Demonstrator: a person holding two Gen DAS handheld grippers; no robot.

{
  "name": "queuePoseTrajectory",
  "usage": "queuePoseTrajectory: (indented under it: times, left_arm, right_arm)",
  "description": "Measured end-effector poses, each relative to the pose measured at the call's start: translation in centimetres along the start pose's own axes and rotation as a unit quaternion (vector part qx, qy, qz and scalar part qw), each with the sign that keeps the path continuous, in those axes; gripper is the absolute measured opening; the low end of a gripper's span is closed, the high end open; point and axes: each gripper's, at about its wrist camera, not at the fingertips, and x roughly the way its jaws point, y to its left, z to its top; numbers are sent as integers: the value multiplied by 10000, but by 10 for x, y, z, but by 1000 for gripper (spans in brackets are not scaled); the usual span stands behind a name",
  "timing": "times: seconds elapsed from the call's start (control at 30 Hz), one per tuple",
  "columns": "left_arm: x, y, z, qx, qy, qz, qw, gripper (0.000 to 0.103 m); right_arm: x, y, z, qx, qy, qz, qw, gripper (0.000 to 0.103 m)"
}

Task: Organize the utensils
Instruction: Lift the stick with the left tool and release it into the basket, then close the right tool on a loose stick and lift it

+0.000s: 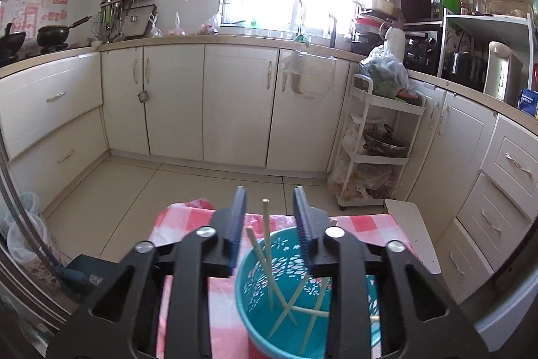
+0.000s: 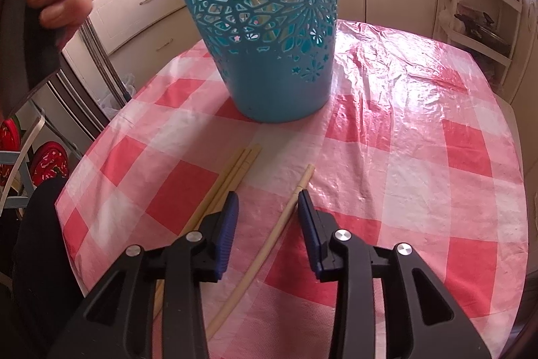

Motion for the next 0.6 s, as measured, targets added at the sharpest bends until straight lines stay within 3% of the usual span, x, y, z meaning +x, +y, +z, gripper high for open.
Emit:
queuePoseTrajectory:
  times: [0.2, 0.27, 0.37, 0.5, 0.6]
  left_arm:
    - [-62, 36, -25, -55, -290, 439, 9986, 77]
    - [-72, 52, -45, -122, -191, 650, 9976, 83]
    - [-63, 77, -84, -255, 396, 872, 9951, 84]
    - [-32, 107, -133, -665, 1319, 966, 9843, 84]
    - [-12, 113, -152, -732, 1690, 931, 9785, 84]
  right_arm:
    - [-9, -10, -6, 326, -48, 28, 9995, 37]
    - [-10, -6, -7, 245, -28, -98, 9996, 37]
    - [-8, 0, -6, 119, 20, -302, 9995, 36]
    - [-2, 8, -2, 14, 91, -617, 9981, 31]
    - [-1, 16, -3, -422, 232, -630, 9969, 13]
